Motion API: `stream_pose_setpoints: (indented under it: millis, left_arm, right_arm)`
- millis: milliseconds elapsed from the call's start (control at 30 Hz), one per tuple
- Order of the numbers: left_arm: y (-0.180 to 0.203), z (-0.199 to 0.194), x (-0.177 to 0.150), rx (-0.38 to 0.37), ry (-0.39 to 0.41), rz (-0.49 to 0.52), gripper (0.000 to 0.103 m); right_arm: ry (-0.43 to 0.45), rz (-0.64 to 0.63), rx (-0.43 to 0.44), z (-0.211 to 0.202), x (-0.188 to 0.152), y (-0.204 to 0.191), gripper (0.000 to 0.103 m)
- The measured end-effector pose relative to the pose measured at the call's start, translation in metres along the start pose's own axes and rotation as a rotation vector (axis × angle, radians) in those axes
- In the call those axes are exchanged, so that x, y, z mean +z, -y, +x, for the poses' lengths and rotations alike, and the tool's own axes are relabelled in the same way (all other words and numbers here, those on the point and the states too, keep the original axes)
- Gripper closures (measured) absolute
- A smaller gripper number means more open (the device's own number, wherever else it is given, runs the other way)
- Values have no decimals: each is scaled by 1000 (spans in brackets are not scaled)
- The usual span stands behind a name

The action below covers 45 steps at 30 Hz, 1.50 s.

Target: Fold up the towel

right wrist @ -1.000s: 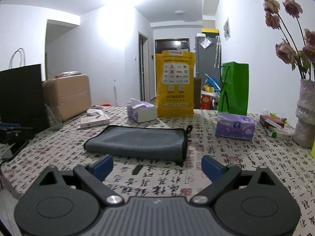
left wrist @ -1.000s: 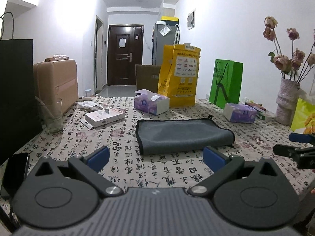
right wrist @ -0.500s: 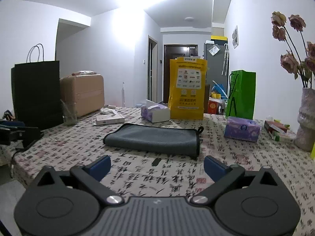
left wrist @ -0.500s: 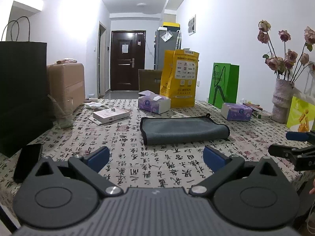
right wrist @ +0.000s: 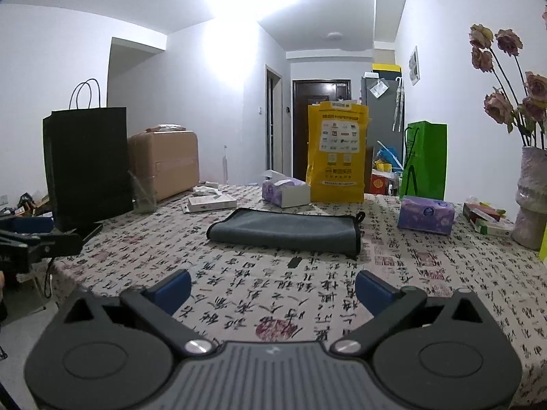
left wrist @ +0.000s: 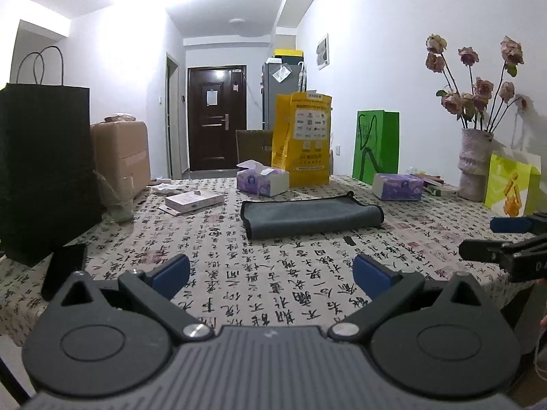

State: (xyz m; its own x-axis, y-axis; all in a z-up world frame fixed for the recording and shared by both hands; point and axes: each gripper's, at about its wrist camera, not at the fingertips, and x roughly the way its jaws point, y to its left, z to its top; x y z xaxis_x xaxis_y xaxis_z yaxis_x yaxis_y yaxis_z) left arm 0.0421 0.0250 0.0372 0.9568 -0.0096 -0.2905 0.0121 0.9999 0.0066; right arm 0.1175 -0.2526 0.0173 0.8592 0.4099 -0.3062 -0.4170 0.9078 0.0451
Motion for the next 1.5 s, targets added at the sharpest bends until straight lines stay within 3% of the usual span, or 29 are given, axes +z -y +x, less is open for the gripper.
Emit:
stream_pose_setpoints:
  millis: [533,1100,1500]
  left_arm:
    - [8,-22,-22,28,0,-47,0]
    - [11,-36,-39,33,-76,-40,0]
    - [14,-40,-40,22,-73,-20,0]
  right_arm:
    - [-14,-7,31,-30,-20,-32,1]
    - [-48,64,33,-60,-36,-27,1]
    - [-63,72,30,-68,-40,-27,1]
